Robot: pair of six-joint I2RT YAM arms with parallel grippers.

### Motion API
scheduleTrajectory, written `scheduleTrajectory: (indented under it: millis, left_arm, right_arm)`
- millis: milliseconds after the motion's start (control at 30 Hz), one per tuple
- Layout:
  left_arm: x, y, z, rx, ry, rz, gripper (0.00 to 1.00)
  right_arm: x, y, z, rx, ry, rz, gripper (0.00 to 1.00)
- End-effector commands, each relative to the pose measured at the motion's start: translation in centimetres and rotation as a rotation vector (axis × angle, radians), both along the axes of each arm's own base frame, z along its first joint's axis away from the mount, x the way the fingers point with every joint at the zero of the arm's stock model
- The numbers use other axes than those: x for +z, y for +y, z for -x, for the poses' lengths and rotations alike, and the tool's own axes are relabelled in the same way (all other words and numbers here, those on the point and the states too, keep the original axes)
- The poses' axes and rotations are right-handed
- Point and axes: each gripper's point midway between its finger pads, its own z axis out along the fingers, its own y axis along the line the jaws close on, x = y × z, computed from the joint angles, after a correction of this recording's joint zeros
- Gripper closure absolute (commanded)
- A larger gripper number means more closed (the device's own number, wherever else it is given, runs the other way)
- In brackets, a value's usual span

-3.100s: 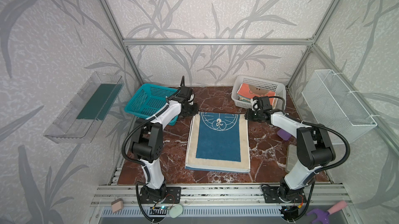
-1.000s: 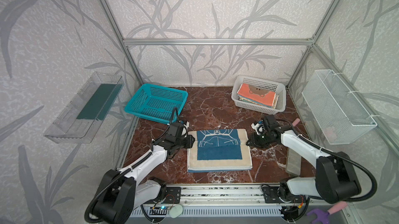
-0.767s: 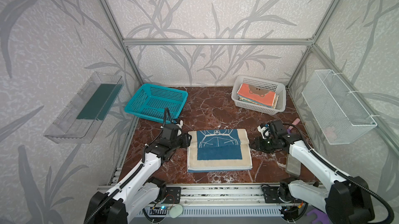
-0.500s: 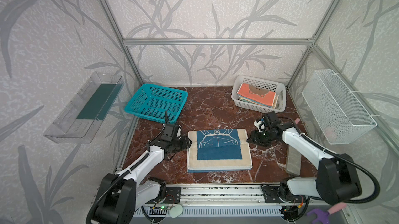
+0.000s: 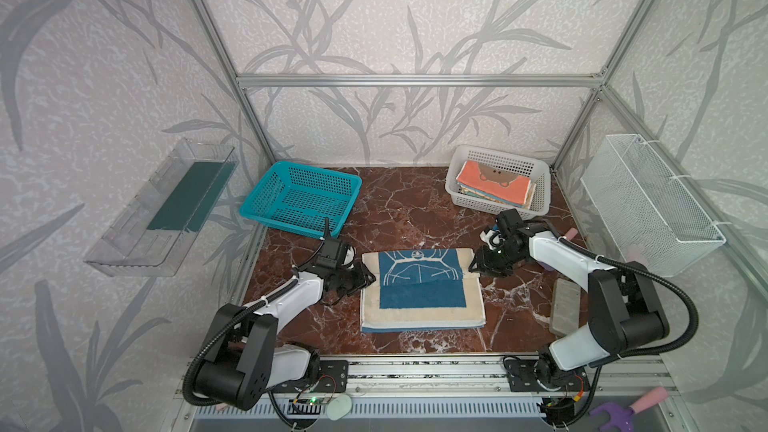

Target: Fold and stack the towels

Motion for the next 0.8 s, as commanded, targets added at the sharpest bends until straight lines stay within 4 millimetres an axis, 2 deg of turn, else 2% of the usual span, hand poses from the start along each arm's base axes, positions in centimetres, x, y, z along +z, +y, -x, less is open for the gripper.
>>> scheduleTrajectory:
  millis: [0,167,267,333,367,433,500,633,767]
  left_arm:
    - [1.7,0.1,-1.1,0.006,-0.059,-0.004,0.63]
    - [1.6,0.0,-1.1,-0.002,-0.063,0.002,0.66]
    - [1.5,-0.2,-1.1,-0.009,-0.061,0.010,0.67]
    - [1.6,-0.3,-1.3,-0.011,-0.064,0.014,0.76]
    - [1.7,-0.3,-1.4,-0.013,-0.068,0.017,0.85]
    - [2.1,-0.4,-1.6,-0.016,-0.078,0.020,0.98]
    - [2.4,-0.4,-1.7,-0.018,-0.089,0.019,1.00]
    - [4.1,-0.5,-2.4,-0.023,-0.120,0.020,1.00]
    - [7.4,-0.2,-4.2,-0.017,-0.196,0.004,1.00]
  right_arm:
    - [0.5,1.0,-0.5,0.032,-0.015,-0.026,0.51]
    - [0.3,1.3,-1.4,0.051,-0.028,-0.015,0.55]
    - [0.1,1.4,-1.7,0.067,-0.018,-0.005,0.63]
    - [0.1,1.4,-1.8,0.075,-0.011,0.000,0.72]
    - [0.3,1.4,-1.9,0.078,-0.016,0.001,0.81]
    - [0.7,1.2,-2.0,0.082,-0.030,0.008,0.93]
    - [1.4,1.0,-2.1,0.087,-0.050,0.022,1.00]
    - [3.3,0.4,-2.4,0.097,-0.093,0.057,1.00]
    - [6.0,0.2,-3.7,0.109,-0.152,0.082,1.00]
